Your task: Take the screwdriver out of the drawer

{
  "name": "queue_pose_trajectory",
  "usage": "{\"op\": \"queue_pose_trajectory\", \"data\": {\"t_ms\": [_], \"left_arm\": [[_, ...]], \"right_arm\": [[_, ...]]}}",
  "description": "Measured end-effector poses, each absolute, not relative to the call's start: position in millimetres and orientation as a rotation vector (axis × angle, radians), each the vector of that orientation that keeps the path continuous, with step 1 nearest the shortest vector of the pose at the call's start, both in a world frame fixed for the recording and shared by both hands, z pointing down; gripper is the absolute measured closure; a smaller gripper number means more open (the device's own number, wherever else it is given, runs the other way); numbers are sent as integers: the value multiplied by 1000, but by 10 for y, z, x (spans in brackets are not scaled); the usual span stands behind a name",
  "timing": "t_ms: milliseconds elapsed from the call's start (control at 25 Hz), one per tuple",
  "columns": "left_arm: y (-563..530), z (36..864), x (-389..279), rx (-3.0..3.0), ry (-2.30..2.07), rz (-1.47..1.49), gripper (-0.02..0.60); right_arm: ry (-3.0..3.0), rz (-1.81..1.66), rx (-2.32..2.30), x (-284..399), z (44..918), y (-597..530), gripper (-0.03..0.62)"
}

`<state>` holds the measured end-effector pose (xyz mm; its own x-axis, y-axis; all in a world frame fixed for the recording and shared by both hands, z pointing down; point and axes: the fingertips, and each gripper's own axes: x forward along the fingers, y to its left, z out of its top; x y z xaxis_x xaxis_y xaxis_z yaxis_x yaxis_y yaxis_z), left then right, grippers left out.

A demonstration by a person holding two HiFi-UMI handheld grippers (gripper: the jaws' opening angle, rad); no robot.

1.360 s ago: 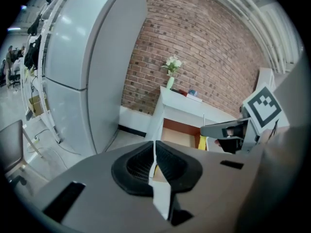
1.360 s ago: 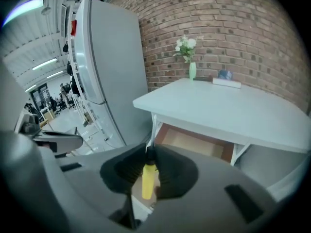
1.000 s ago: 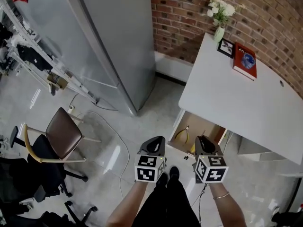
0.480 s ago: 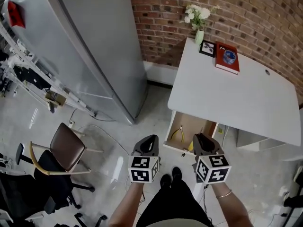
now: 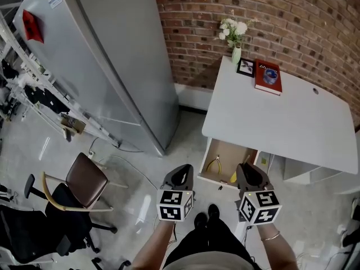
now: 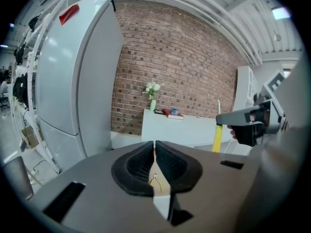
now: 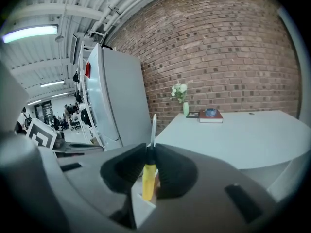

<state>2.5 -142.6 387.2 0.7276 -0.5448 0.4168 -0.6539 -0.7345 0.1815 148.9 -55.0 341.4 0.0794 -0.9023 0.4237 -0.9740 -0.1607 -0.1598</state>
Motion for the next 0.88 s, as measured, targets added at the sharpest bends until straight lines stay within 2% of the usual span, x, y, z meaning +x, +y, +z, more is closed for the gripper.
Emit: {"op": "queue_pose_trajectory", "data": {"t_ms": [880], "left_arm": [[-1443,3606,6,2643,-984,438,577]], "right_arm": [[-1931,594,2204,1537,3276,-460,531]]}}
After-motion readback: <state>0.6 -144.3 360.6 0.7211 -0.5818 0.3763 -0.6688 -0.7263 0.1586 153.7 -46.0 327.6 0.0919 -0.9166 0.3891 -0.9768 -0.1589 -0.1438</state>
